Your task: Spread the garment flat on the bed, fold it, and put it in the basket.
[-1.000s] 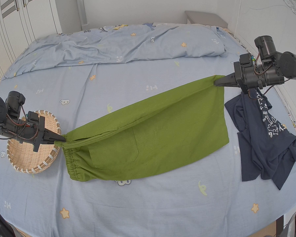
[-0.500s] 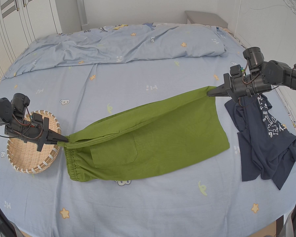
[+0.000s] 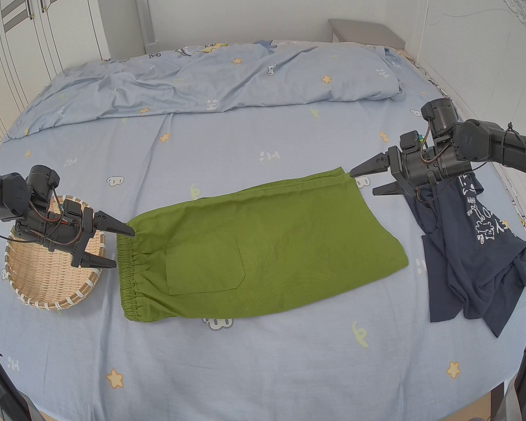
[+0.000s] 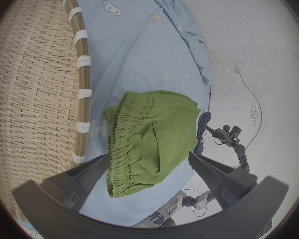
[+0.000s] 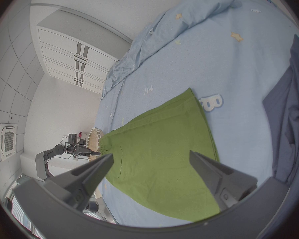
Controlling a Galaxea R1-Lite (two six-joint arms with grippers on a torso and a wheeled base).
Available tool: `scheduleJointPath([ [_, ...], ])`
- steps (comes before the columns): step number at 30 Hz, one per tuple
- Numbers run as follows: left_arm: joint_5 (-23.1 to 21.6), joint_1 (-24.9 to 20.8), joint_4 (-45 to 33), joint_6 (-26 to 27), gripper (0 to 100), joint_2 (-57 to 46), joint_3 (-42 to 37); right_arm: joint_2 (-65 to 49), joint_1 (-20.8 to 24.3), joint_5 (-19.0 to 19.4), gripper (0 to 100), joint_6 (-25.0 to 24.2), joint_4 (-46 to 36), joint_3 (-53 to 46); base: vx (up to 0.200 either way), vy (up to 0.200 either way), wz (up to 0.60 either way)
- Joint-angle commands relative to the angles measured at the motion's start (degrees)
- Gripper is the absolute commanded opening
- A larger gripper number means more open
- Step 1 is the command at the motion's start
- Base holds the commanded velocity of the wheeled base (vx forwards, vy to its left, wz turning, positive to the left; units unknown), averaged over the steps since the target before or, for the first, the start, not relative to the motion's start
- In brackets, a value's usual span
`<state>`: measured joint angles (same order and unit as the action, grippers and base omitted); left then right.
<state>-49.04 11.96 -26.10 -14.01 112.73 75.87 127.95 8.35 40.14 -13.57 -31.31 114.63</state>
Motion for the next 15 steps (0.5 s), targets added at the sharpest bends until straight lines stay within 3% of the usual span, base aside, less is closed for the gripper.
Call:
scheduleJointPath([
  [1,-0.1,-0.3,-0.1,-0.1,100,-0.4,-0.1,0.8,0.2,0.1,100,0.0,-0.2,0.0,0.0,0.0,0.0],
  [6,-0.4,-4.3,0.1,-1.6,100,-3.6,-1.7,-1.2,-0.3,0.3,100,0.1,0.2,0.0,0.0,0.0,0.0],
  [11,0.2,-4.7,0.3,-0.9,100,-5.5,-5.0,-6.5,-0.7,0.4,100,0.0,1.0,-6.2,0.0,0.0,0.0],
  [15,0.2,-4.1,5.1,-0.2,100,-11.0,-14.5,-15.1,-1.6,0.8,100,-0.2,9.4,-21.6,0.0,0.0,0.0],
])
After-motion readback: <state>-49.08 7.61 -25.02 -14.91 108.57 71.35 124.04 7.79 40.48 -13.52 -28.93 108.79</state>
